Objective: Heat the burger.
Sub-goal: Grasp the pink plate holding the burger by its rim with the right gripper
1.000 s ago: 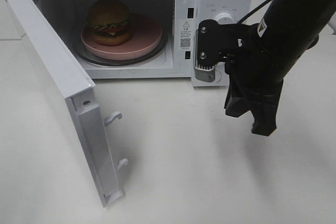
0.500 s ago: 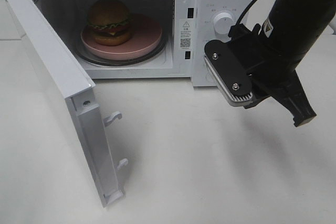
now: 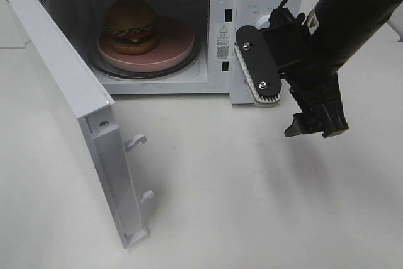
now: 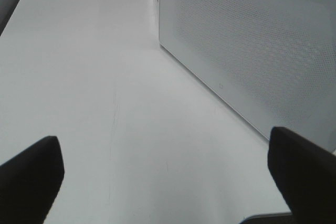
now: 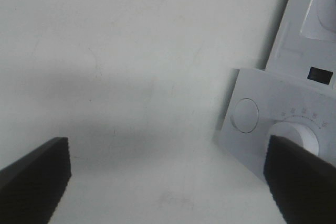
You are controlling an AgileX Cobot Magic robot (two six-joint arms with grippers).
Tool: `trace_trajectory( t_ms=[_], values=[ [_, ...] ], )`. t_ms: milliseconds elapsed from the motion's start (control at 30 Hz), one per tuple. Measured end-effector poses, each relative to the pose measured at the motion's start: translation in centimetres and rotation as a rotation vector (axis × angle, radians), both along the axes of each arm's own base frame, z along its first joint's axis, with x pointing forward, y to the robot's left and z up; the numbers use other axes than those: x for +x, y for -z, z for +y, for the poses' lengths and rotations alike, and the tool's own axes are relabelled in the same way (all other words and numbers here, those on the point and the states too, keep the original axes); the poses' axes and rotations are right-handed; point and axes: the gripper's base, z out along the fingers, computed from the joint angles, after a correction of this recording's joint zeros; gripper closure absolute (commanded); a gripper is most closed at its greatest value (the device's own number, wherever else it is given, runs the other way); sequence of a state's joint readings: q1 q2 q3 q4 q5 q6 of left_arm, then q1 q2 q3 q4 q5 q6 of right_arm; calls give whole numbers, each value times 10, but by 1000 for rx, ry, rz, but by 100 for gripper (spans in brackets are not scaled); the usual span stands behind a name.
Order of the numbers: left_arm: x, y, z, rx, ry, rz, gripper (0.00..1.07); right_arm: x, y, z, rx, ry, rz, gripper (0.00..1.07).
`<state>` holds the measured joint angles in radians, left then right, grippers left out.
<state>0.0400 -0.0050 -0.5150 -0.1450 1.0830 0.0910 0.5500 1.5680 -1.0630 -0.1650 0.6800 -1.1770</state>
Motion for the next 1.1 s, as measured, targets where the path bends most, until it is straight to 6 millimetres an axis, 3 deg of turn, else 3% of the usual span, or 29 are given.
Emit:
trace_trajectory(
  t_ms=[400, 567, 900, 1100],
  values=[
    [0, 0, 0, 0, 0, 0, 9, 4, -3, 7, 29, -38, -77, 11],
    [0, 0, 0, 0, 0, 0, 9, 7, 0, 22, 18, -90, -107, 13],
    [0, 0, 0, 0, 0, 0, 9, 37, 3, 61, 56, -123, -160, 15],
    [0, 0, 0, 0, 0, 0, 9, 44, 10, 77, 72, -140, -168, 17]
  ],
)
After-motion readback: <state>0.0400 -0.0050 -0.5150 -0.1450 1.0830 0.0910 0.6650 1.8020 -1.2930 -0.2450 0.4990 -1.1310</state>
